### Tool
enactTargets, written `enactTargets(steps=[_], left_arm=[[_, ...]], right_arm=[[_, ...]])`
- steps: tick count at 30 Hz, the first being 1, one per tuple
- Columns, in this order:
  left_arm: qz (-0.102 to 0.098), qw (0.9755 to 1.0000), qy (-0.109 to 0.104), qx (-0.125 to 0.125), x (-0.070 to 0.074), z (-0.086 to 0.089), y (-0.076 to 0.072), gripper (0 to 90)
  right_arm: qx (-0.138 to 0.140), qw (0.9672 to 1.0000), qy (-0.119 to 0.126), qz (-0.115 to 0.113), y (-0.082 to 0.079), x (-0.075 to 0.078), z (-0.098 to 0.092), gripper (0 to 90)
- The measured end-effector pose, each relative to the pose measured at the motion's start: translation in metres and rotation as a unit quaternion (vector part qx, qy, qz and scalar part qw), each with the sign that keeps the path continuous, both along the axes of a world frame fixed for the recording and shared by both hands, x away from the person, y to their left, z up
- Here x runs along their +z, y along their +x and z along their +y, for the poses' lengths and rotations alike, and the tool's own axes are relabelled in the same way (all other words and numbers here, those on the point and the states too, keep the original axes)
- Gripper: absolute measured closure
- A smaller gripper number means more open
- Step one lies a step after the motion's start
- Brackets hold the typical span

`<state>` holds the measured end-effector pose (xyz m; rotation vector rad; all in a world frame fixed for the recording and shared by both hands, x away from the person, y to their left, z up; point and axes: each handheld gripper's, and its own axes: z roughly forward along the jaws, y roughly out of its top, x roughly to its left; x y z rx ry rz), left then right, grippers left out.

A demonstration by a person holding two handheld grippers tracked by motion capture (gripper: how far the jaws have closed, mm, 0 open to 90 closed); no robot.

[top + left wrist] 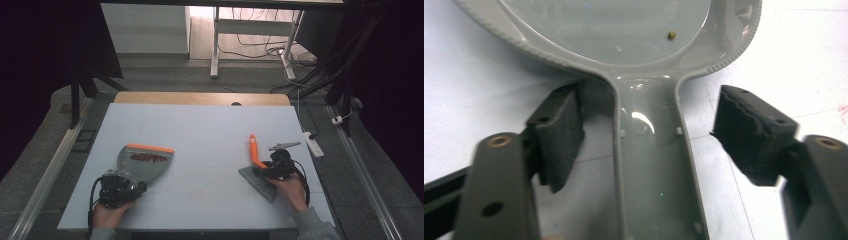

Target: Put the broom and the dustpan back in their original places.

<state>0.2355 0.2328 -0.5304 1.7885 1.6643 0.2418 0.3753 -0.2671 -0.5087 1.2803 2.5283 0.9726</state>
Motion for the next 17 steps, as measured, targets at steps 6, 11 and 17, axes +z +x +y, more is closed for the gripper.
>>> enactTargets(steps=[6, 11, 17], left_arm=[[-0.063, 0.9977, 0.022, -0.017, 0.020, 0.006, -0.013, 22.3], [-0.099, 0.9921, 0.014, -0.077, 0.027, 0.003, -0.015, 23.2], [-0.108, 0.9869, 0.007, -0.119, 0.028, -0.003, -0.009, 23.1]], right_arm=[[-0.007, 0.9991, -0.009, -0.041, -0.005, 0.005, -0.003, 38.6], [0.041, 0.9943, 0.026, -0.095, -0.025, 0.018, -0.008, 35.5], [0.094, 0.9879, 0.040, -0.117, -0.040, 0.016, -0.009, 35.5]])
